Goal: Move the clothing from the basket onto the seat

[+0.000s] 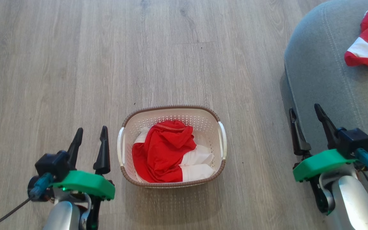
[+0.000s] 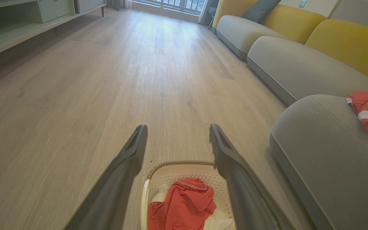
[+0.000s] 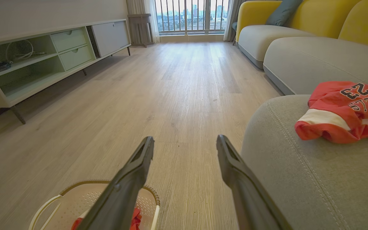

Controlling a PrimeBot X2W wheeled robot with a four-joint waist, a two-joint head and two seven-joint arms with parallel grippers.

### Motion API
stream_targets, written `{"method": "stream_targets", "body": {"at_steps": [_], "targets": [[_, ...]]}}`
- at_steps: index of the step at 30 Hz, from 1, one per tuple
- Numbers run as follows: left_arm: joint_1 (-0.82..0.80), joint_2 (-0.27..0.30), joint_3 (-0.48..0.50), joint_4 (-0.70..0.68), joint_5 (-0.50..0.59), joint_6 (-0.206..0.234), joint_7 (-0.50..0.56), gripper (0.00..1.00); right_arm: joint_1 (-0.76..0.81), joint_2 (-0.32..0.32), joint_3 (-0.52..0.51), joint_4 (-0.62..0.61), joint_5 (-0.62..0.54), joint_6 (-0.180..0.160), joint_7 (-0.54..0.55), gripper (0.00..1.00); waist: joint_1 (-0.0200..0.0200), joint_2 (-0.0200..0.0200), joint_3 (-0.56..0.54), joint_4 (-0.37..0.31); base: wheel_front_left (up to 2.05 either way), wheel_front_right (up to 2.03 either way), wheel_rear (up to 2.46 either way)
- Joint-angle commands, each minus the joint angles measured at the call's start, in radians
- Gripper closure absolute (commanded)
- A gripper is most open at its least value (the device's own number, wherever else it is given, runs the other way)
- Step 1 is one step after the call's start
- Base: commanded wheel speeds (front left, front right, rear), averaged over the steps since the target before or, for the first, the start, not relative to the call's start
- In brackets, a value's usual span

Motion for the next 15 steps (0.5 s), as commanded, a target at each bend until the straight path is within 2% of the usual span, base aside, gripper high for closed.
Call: {"method": "stream_targets", "body": {"at_steps": [1, 15], "targets": [[-0.035, 0.004, 0.029, -0.031, 0.004, -0.001, -0.009, 0.0, -0.025, 0.004, 0.016, -0.028, -0.004, 0.0, -0.007, 0.0, 0.0, 0.0, -0.002, 0.0, 0.0, 0.0, 0.0], [-0.037, 0.004, 0.023, -0.041, 0.004, 0.008, -0.01, 0.0, -0.023, 0.004, 0.015, -0.033, -0.005, 0.0, -0.007, 0.0, 0.0, 0.0, 0.005, 0.002, 0.0, 0.0, 0.0]]}}
